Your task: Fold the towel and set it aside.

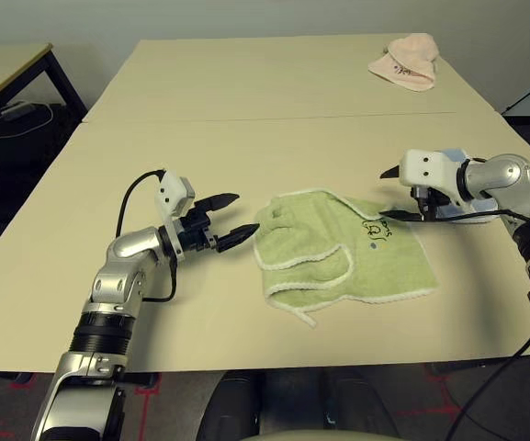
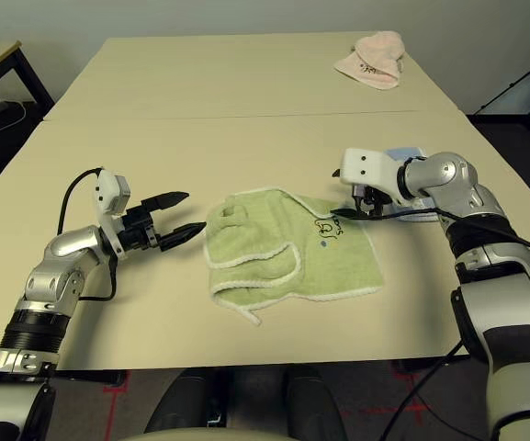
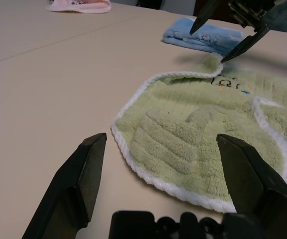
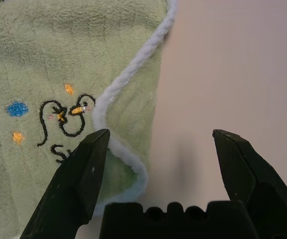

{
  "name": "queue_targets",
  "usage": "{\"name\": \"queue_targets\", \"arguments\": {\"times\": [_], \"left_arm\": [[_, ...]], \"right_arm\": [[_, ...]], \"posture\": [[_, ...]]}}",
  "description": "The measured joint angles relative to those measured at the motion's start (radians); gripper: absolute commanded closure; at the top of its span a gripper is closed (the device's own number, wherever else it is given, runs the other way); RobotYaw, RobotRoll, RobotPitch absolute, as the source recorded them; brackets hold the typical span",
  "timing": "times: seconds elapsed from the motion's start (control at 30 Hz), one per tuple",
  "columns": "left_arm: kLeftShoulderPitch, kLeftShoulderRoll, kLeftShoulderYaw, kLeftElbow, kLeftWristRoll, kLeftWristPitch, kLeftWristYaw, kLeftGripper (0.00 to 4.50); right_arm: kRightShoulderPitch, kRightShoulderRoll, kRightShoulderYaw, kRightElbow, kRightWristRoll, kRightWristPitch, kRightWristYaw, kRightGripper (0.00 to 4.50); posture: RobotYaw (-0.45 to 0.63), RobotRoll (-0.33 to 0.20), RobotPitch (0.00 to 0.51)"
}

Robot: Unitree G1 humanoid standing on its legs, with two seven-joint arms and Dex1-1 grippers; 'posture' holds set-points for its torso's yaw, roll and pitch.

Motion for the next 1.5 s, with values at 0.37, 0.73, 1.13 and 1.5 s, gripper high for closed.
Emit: {"name": "queue_targets", "arguments": {"times": [0.37, 0.73, 1.13, 1.5], "left_arm": [[0.000, -0.022, -0.009, -0.002, 0.005, 0.000, 0.013, 0.00], [-0.008, -0.058, -0.031, 0.000, 0.015, -0.012, 0.016, 0.00], [-0.008, -0.059, -0.032, 0.001, 0.019, -0.019, 0.023, 0.00], [-0.008, -0.058, -0.032, 0.001, 0.031, -0.032, 0.030, 0.00]], "right_arm": [[-0.050, -0.061, -0.015, 0.042, 0.040, -0.108, 0.155, 0.03], [-0.033, -0.080, -0.009, 0.058, -0.011, -0.221, 0.055, 0.03], [-0.029, -0.038, 0.013, 0.113, -0.088, -0.282, -0.045, 0.03], [-0.041, -0.011, 0.029, 0.136, -0.115, -0.277, -0.046, 2.80]], "posture": [[0.13, 0.000, 0.087], [0.12, 0.000, 0.095], [0.13, 0.000, 0.091], [0.14, 0.000, 0.089]]}}
